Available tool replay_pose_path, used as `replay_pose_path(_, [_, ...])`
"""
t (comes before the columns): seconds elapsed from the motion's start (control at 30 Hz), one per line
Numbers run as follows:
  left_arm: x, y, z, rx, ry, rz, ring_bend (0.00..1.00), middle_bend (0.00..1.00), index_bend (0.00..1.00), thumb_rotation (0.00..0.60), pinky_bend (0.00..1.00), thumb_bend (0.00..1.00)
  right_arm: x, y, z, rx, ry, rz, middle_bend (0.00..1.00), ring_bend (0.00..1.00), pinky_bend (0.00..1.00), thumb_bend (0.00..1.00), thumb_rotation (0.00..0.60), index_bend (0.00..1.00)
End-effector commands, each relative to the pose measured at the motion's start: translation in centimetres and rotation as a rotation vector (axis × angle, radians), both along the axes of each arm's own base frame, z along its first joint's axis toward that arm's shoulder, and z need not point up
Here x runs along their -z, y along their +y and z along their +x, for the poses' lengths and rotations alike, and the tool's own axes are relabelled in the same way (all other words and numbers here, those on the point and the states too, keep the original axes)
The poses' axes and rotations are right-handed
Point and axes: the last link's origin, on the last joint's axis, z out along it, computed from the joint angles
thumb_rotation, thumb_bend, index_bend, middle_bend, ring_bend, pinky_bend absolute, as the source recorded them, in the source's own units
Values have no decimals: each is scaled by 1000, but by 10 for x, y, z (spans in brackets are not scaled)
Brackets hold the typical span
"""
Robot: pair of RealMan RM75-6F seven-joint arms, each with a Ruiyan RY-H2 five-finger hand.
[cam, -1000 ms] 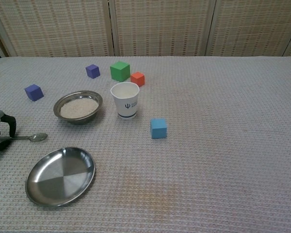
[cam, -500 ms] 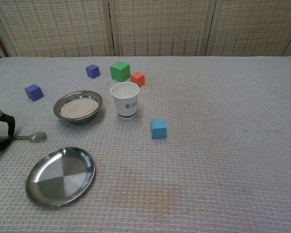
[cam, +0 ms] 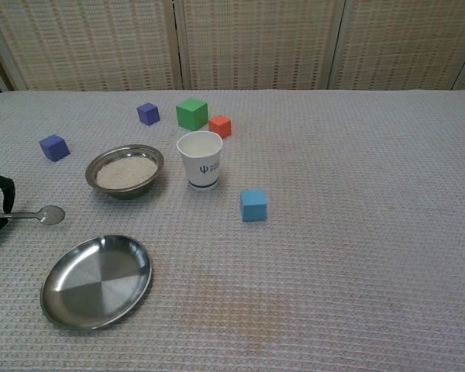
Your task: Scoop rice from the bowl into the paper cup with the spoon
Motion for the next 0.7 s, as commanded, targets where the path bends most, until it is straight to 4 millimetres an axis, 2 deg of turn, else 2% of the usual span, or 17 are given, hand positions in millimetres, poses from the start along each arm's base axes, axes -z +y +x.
replay_pose_path(0.03, [-4, 0, 2, 1, -6, -4, 1000, 1000, 604, 600, 1000, 382, 0, 0, 0, 0, 0, 0, 0, 0, 0, 68, 600, 0])
replay_pose_path(0.2, [-17, 6, 17, 22, -26, 13, 1000, 1000, 631, 600, 1000, 385, 2, -1, 0, 2, 0, 14, 0, 0, 0, 68, 600, 0])
replay_pose_path(0.43, [-38, 29, 53, 68, 7, 27, 1000, 1000, 634, 600, 1000, 385, 2, 0, 1, -3, -4, 15, 0, 0, 0, 68, 600, 0])
replay_pose_path(0.7, [-34, 61, 88, 53, 117, -9, 1000, 1000, 634, 600, 1000, 384, -3, 3, 5, -27, -13, -18, 0, 0, 0, 69, 600, 0])
